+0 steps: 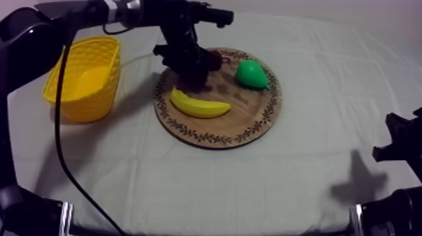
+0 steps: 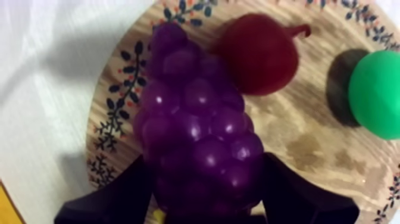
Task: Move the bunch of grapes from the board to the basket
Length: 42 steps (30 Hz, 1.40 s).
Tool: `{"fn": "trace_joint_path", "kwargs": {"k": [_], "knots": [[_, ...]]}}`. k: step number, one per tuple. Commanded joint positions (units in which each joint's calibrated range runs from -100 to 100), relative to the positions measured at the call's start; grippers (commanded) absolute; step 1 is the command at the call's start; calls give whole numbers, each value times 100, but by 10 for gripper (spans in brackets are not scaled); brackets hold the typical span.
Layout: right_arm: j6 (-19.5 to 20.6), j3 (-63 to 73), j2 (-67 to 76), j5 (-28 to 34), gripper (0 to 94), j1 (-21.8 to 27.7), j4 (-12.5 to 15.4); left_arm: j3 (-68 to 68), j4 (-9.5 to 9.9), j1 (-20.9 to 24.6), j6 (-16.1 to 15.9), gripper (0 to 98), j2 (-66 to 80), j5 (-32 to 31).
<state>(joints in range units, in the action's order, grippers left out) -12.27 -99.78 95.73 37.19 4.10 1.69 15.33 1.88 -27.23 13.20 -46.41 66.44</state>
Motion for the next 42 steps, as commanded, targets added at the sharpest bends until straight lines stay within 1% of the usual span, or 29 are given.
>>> {"fn": "trace_joint_path", "kwargs": {"k": [1,10,17,22,27,33,37,39,42], "knots": [[-2,1,2,-1,5,3,-1,-45,6,-2,5,485,85,-65],[-2,1,2,-1,5,3,-1,-815,59,-2,-1,483,969,-481],[-2,1,2,-1,5,3,-1,-1956,171,-13,44,488,2340,-635],[-2,1,2,-1,5,3,-1,-2923,204,-48,87,489,3402,-648],[-2,1,2,-1,5,3,-1,-3975,213,-86,138,492,4372,-650],[-2,1,2,-1,5,3,-1,-5017,142,-59,186,493,5282,-651],[-2,1,2,-1,5,3,-1,-5416,50,193,51,494,5790,-637],[-2,1,2,-1,5,3,-1,-5567,-35,449,-107,495,6038,-599],[-2,1,2,-1,5,3,-1,-5812,-196,973,-410,502,6421,-525]]}}
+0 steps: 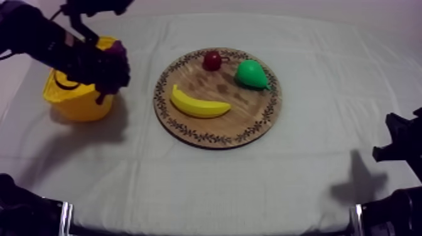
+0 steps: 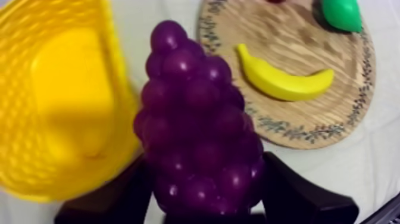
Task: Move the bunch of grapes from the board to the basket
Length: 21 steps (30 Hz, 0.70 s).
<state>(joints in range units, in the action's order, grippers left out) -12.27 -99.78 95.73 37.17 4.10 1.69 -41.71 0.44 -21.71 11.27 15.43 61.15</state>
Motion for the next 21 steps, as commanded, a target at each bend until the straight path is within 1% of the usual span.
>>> {"fn": "trace_joint_path", "kwargs": {"k": [1,3,5,7,9,11,14,21], "knots": [[-2,1,2,0,5,3,-1,-214,-100,612,-306,505,368,18],[-2,1,2,0,5,3,-1,-457,-164,986,-450,516,623,22],[-2,1,2,0,5,3,-1,-691,-182,1321,-551,519,835,-5],[-2,1,2,0,5,3,-1,-850,-146,1592,-617,516,960,-84],[-2,1,2,0,5,3,-1,-908,-50,1770,-604,511,968,-170],[-2,1,2,0,5,3,-1,-842,56,1876,-543,507,878,-224],[-2,1,2,0,5,3,-1,-579,130,1997,-489,501,672,-257],[-2,1,2,0,5,3,-1,184,147,2120,-401,501,15,-274]]}}
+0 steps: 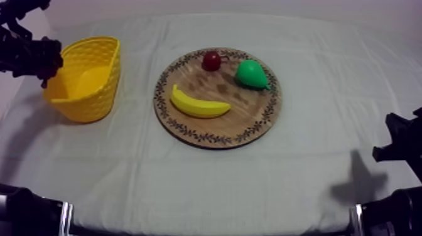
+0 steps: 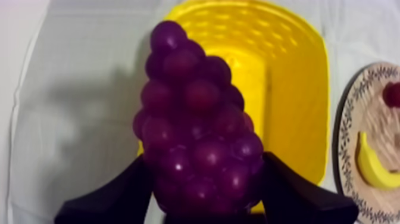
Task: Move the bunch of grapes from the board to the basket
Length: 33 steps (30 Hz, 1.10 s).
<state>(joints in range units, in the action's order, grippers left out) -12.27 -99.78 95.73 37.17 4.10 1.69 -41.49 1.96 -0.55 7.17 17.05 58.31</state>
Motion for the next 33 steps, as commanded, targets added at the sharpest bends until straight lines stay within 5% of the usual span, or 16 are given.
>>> {"fn": "trace_joint_path", "kwargs": {"k": [1,26,28,33], "knots": [[-2,1,2,0,5,3,-1,250,-11,-1,22,502,-254,10],[-2,1,2,0,5,3,-1,1053,-115,-489,291,518,-2836,-1021],[-2,1,2,0,5,3,-1,1070,-115,-507,312,564,-2829,-1036],[-2,1,2,0,5,3,-1,1093,-85,-534,373,873,-2755,-927]]}}
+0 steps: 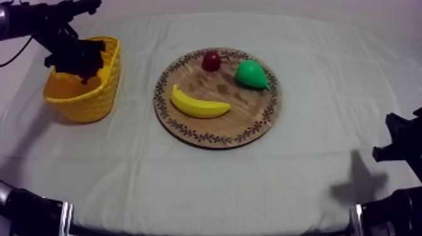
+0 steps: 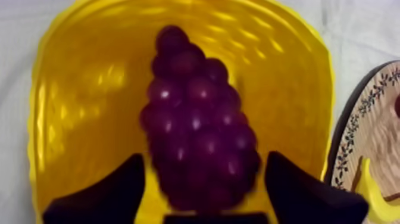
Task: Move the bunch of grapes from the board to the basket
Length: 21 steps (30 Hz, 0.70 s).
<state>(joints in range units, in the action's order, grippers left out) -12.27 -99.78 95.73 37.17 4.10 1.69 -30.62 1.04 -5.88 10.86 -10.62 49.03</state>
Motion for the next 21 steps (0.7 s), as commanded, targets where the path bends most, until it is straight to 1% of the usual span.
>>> {"fn": "trace_joint_path", "kwargs": {"k": [1,4,8,12,14,21], "knots": [[-2,1,2,0,5,3,-1,-1,23,-1,15,900,38,-13],[-2,1,2,0,5,3,-1,-51,79,-2,89,941,137,-58],[-2,1,2,0,5,3,-1,-144,90,39,171,932,311,-96],[-2,1,2,0,5,3,-1,-346,82,74,169,857,646,-122],[-2,1,2,0,5,3,-1,-496,81,79,113,813,900,-126],[-2,1,2,0,5,3,-1,-1317,79,84,-143,737,2104,-150]]}}
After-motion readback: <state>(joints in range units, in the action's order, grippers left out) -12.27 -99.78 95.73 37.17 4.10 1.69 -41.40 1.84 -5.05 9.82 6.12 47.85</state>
